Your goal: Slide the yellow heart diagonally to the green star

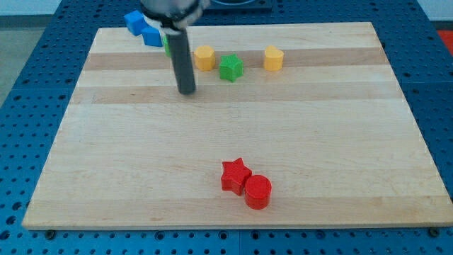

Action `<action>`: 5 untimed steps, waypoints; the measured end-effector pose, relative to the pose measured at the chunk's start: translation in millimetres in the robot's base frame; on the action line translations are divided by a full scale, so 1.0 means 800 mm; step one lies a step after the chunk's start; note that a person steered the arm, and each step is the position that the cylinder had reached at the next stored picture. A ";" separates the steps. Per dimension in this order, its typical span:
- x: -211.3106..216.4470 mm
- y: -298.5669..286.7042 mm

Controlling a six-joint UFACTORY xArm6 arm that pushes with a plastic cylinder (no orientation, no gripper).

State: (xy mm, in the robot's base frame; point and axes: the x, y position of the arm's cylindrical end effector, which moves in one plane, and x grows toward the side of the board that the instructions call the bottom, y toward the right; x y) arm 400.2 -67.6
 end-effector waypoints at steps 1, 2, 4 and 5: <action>0.018 0.147; -0.005 0.285; -0.168 0.306; -0.172 0.256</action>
State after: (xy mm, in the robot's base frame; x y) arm 262.8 136.9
